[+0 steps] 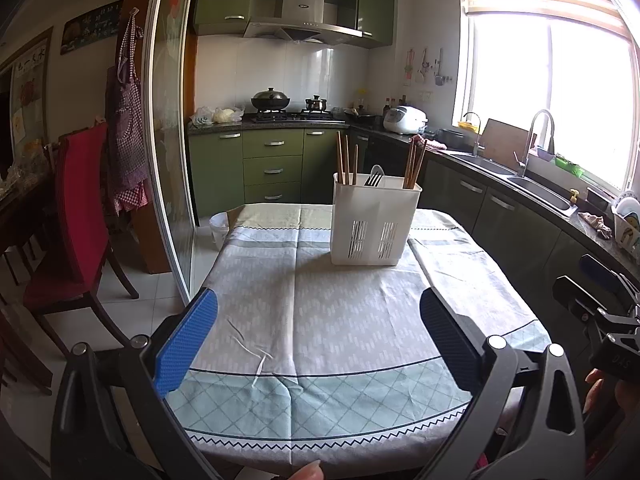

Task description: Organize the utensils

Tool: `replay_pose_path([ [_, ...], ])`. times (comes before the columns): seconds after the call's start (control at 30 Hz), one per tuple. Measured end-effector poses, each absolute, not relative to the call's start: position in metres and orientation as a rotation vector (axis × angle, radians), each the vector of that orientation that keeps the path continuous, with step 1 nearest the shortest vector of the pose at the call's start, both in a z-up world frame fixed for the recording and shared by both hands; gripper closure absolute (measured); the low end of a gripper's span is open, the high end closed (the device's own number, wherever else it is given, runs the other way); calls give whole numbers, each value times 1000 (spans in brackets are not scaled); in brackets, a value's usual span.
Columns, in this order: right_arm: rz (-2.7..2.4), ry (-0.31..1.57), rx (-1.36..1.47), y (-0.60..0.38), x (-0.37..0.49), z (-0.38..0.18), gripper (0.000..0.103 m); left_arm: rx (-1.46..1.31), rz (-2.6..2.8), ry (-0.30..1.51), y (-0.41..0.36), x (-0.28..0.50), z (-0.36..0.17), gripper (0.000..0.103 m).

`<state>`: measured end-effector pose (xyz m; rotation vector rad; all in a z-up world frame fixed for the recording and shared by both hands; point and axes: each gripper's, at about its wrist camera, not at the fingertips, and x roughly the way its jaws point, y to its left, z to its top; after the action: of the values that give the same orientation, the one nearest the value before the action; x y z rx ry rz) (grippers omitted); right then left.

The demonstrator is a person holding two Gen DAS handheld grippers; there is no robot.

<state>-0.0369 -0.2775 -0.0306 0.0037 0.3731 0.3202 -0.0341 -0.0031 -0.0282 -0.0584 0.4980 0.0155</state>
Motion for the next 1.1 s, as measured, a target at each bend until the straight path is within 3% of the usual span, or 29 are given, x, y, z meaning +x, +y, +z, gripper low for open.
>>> replay_pose_path([
  [1.1,325,380,9,-276,-36,-33,4,-56,30,516,-2,-33,-30,6],
])
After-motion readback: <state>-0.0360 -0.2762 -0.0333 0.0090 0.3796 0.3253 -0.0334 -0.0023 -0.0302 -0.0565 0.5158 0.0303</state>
